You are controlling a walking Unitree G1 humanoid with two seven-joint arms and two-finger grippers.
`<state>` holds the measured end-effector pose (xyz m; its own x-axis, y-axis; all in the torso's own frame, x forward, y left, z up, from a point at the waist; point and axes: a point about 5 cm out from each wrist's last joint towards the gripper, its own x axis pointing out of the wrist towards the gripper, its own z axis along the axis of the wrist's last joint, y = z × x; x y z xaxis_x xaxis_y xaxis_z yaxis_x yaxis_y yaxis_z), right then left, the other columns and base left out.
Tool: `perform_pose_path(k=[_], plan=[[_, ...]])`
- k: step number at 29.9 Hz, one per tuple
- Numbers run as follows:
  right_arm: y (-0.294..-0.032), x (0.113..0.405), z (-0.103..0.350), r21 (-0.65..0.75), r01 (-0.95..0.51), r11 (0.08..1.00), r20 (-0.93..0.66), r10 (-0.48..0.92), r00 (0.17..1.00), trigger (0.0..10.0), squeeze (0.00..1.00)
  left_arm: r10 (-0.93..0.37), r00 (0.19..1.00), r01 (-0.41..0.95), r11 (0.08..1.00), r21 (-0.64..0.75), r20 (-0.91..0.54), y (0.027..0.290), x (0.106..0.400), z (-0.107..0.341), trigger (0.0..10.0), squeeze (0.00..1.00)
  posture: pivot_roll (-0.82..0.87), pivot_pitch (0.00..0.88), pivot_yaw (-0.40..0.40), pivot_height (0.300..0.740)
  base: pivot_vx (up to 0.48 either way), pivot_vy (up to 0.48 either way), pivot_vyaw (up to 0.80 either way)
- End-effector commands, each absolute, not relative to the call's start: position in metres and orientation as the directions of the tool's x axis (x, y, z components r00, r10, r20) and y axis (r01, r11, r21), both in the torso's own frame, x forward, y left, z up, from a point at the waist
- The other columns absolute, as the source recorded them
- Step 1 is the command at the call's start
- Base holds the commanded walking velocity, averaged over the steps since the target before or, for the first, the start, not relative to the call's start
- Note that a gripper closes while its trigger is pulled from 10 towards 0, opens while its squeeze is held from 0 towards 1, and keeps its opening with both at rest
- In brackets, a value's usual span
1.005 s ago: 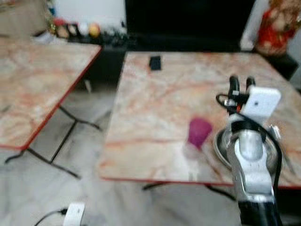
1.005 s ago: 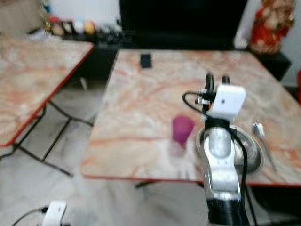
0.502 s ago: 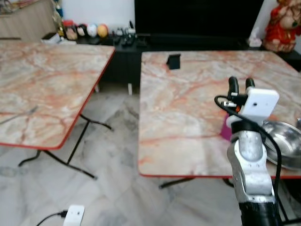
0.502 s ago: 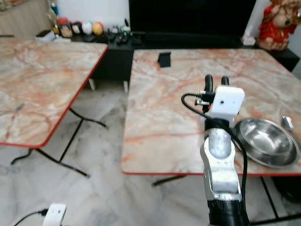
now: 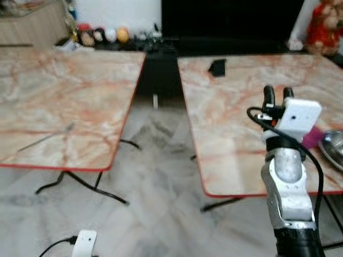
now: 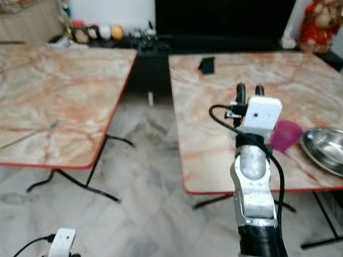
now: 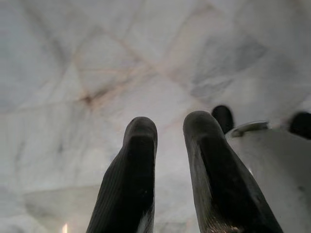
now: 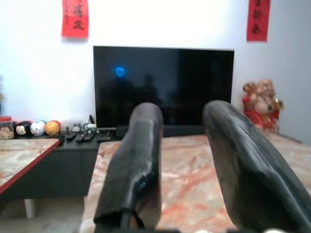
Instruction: Setting the table
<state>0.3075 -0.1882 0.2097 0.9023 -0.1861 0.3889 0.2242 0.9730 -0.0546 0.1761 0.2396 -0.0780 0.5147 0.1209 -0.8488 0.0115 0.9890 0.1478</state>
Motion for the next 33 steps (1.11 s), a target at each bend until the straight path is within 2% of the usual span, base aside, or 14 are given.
perform_pose_path(k=[1, 33], plan=[[-0.1927, 0.3063, 0.211, -0.053, 0.24, 0.969, 0.394, -0.2, 0.897, 10.0, 0.0, 0.116, 0.505, 0.013, 0.99, 0.142, -0.855, 0.2365, 0.1739, -0.0799, 10.0, 0.0, -0.09, 0.0, 0.011, 0.74, 0.0, 0.428, 0.0], [-0.1879, 0.3112, 0.2106, -0.05, 0.222, 0.974, 0.376, -0.188, 0.907, 10.0, 0.0, 0.12, 0.508, 0.001, 0.99, 0.14, -0.853, 0.2359, 0.1756, -0.0794, 10.0, 0.0, -0.07, 0.0, 0.009, 0.74, 0.0, 0.425, 0.0]])
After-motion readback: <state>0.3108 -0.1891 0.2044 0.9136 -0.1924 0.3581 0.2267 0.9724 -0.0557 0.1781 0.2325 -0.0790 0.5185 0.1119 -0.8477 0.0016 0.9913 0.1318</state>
